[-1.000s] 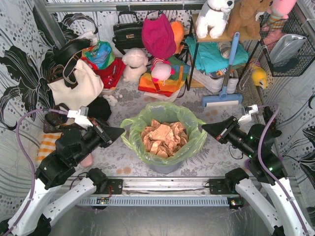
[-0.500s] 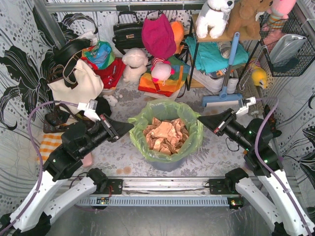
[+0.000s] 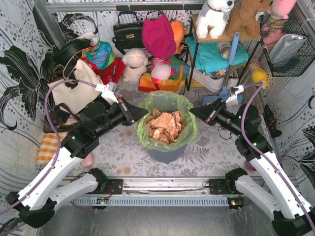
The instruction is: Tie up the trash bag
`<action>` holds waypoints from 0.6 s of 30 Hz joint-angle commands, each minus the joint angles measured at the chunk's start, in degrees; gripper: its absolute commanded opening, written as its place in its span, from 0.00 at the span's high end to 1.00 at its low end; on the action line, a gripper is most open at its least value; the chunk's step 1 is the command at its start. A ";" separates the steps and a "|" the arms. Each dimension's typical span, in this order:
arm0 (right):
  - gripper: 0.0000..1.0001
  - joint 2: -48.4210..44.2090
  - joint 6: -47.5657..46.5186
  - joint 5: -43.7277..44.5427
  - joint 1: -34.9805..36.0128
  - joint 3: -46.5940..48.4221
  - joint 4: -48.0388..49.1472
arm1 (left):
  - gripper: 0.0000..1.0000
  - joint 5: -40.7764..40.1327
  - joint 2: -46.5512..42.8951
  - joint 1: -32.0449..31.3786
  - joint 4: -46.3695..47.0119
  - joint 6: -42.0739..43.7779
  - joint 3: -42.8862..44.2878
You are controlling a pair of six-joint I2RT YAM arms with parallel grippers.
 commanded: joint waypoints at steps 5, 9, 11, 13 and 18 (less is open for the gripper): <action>1.00 -2.81 -3.64 2.25 0.16 1.02 -1.32 | 1.00 -3.42 -1.32 -0.17 -1.23 4.04 1.04; 1.00 -5.65 -4.71 3.28 0.17 -0.35 -6.38 | 1.00 -2.80 -5.00 -0.18 -4.91 5.07 -1.76; 1.00 -7.47 -5.00 5.42 0.12 -0.56 -10.66 | 1.00 -3.68 -6.78 -0.19 -7.44 4.95 -2.70; 1.00 -10.25 -5.03 8.51 0.12 -1.25 -14.20 | 1.00 -5.47 -8.79 -0.18 -9.77 4.42 -3.61; 1.00 -14.37 -4.52 13.71 0.15 -3.23 -19.30 | 1.00 -8.27 -13.40 -0.17 -11.01 2.09 -7.56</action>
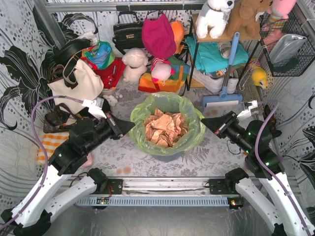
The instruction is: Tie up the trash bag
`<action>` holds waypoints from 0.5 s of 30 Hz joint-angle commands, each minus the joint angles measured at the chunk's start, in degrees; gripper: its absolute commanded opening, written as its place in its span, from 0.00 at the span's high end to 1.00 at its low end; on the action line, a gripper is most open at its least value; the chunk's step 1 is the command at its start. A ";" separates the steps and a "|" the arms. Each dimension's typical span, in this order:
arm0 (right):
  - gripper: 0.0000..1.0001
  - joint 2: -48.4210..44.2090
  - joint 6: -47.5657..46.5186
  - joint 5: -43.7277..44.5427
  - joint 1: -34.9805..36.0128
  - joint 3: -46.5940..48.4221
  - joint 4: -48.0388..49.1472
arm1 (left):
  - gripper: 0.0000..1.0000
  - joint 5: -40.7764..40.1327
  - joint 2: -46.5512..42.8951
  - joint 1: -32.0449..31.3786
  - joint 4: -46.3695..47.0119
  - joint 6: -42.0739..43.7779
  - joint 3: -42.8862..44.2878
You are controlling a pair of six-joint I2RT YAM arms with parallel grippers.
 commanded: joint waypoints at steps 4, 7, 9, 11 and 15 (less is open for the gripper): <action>1.00 -1.89 -0.91 6.95 0.17 -2.86 -9.02 | 1.00 -2.14 -3.32 -0.16 1.08 -2.19 -5.97; 1.00 -1.79 -0.40 6.88 0.17 -4.32 -9.45 | 1.00 -1.87 -1.76 -0.17 0.82 -1.73 -6.94; 1.00 -1.73 -0.31 7.01 0.17 -4.79 -9.54 | 1.00 -1.95 -0.39 -0.19 -0.06 -1.27 -6.78; 1.00 -1.64 -0.41 7.30 0.17 -4.62 -10.50 | 1.00 -2.51 0.53 -0.15 -1.16 -0.64 -6.31; 1.00 -1.16 -1.24 6.96 0.17 -3.54 -12.60 | 1.00 -4.14 1.32 -0.14 -4.52 0.69 -4.17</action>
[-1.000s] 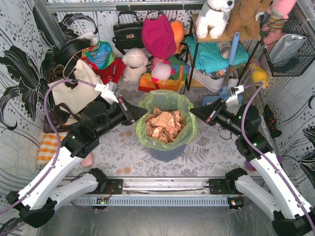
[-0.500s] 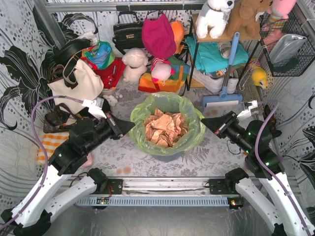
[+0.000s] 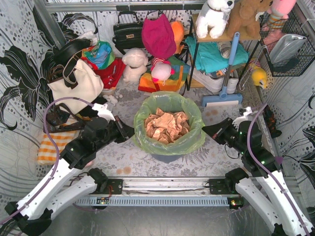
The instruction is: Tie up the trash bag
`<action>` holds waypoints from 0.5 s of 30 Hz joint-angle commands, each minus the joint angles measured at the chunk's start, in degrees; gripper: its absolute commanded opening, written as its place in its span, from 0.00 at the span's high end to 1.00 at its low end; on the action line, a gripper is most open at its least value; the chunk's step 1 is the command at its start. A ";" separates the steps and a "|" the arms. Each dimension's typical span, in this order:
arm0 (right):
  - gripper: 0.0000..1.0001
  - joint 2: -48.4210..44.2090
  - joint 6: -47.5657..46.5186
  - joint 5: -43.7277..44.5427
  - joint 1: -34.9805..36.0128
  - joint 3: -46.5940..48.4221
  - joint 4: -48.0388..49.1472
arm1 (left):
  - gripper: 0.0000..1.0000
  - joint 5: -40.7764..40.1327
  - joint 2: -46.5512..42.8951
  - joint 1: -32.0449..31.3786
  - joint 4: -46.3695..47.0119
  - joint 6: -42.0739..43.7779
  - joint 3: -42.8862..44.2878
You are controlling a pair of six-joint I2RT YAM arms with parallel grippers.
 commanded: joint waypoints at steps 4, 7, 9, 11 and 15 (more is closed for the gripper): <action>0.95 0.20 -1.94 -0.29 0.18 2.35 -3.60 | 1.00 -3.43 -0.74 -0.19 -3.25 2.04 4.78; 0.81 -0.46 -1.87 -1.55 0.13 2.36 -3.71 | 1.00 -2.81 -0.99 -0.19 -3.44 1.68 5.27; 0.70 -0.99 -1.41 -2.80 0.14 1.73 -3.28 | 1.00 -2.05 -0.86 -0.17 -3.40 1.41 5.00; 0.58 -1.36 -0.86 -4.14 0.23 0.86 -2.53 | 1.00 -1.25 -0.64 -0.19 -3.36 1.31 4.64; 0.45 -1.36 -0.01 -7.96 0.19 -1.47 -1.80 | 0.99 -0.33 -0.57 -0.19 -3.31 0.87 3.80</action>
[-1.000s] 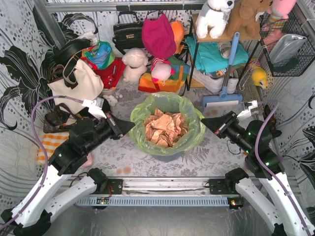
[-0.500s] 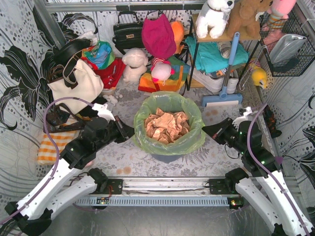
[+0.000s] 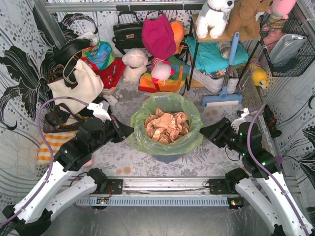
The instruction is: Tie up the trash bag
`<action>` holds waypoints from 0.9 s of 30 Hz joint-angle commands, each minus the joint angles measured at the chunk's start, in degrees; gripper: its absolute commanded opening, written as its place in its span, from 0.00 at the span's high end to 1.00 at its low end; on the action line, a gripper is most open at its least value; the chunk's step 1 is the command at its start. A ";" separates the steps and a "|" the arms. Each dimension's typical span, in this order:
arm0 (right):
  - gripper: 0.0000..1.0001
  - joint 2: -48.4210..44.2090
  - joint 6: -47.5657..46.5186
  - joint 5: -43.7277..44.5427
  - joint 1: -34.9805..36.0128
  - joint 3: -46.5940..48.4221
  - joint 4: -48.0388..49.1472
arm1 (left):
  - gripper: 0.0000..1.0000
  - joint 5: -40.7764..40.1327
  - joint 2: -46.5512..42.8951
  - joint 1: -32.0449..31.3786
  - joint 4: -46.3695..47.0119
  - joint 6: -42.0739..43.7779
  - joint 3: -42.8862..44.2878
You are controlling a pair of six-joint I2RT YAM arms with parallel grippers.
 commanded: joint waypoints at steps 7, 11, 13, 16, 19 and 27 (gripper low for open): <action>0.44 0.22 2.83 -10.83 0.17 -6.84 6.33 | 0.44 2.34 -1.52 -0.14 -1.91 -1.64 -0.35; 0.47 -0.26 2.89 -10.59 0.17 -7.12 6.54 | 0.37 2.53 -4.47 -0.13 -4.66 -3.75 -1.52; 0.47 -0.20 2.84 -10.72 0.17 -7.29 6.49 | 0.36 3.03 -6.59 -0.16 -4.93 -5.00 -3.32; 0.48 0.11 3.02 -11.01 0.16 -7.51 6.54 | 0.35 3.44 -9.82 -0.12 -4.89 -6.77 -6.26; 0.48 0.25 3.02 -11.12 0.17 -7.52 6.61 | 0.35 5.47 -12.73 -0.18 -2.10 -7.94 -9.67; 0.49 0.78 2.74 -11.73 0.16 -7.76 6.52 | 0.33 9.57 -13.98 -0.16 7.89 -10.43 -17.98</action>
